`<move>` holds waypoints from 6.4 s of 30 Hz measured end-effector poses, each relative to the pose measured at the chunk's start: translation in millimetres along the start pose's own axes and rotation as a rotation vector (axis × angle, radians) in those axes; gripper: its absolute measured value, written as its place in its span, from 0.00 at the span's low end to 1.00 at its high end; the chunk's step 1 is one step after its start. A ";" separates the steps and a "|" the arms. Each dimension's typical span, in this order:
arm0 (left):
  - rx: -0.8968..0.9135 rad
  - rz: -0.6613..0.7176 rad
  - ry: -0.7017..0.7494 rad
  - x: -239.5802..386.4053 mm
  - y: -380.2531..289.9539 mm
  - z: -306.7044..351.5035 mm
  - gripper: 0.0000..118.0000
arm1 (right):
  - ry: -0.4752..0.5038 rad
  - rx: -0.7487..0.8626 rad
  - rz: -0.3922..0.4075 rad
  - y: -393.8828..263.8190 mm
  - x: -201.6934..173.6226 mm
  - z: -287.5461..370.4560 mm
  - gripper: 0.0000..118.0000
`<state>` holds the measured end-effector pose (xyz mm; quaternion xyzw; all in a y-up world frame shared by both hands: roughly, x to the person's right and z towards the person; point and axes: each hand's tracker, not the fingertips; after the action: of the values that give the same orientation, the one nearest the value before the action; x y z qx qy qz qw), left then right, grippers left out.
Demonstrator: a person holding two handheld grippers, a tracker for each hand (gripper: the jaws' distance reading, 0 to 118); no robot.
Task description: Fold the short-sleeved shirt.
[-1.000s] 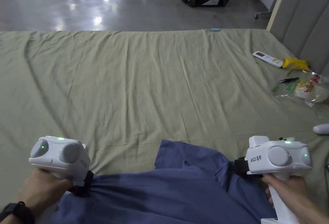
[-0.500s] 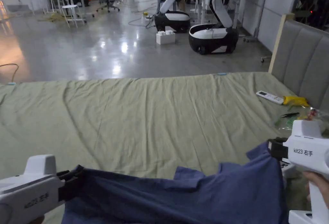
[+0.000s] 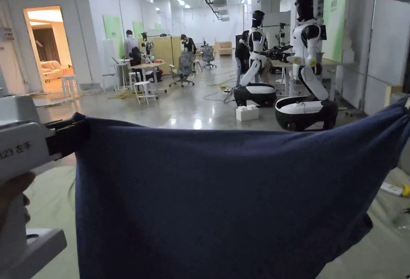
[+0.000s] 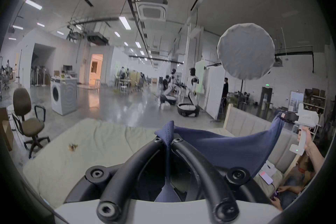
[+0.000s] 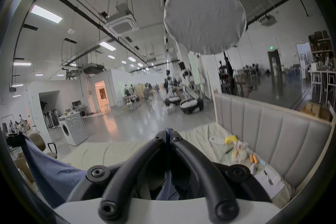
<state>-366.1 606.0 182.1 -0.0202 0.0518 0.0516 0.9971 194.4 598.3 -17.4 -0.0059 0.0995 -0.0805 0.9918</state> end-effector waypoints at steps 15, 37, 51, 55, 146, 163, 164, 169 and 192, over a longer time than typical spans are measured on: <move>0.064 -0.099 0.112 -7.7 73.6 -50.2 0.03 | -0.041 0.157 0.123 113.1 -50.3 -46.0 0.03; -0.014 -0.058 0.175 -27.4 36.1 -205.5 0.03 | -0.136 0.122 0.138 60.1 -64.9 -174.3 0.03; -0.079 -0.125 0.282 -28.6 0.4 -327.3 0.03 | -0.122 0.102 0.103 33.4 -87.4 -289.9 0.03; -0.100 -0.067 0.280 -39.0 -4.3 -349.3 0.03 | -0.129 0.088 0.082 36.2 -87.4 -304.9 0.03; 0.017 -0.192 0.159 86.7 -201.4 111.4 0.00 | 0.127 -0.141 0.189 -230.2 -65.7 170.5 0.00; -0.054 -0.151 0.150 63.7 -214.5 108.6 0.00 | 0.134 -0.123 0.215 -231.2 -65.9 166.1 0.00; -0.067 -0.162 0.157 59.7 -216.6 105.5 0.00 | 0.136 -0.132 0.211 -232.7 -64.6 166.1 0.00; -0.247 -0.100 0.144 -3.1 -263.7 86.6 0.35 | 0.135 -0.197 0.177 -246.6 -55.9 167.3 0.00; -0.822 0.075 0.047 -56.2 -437.0 15.9 0.08 | 0.038 -0.401 0.095 -283.2 -26.3 178.6 0.00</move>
<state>-374.1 166.8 219.2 -0.4162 0.0503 0.1037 0.9019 159.5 322.3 170.7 -0.1970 0.1325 -0.0122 0.9713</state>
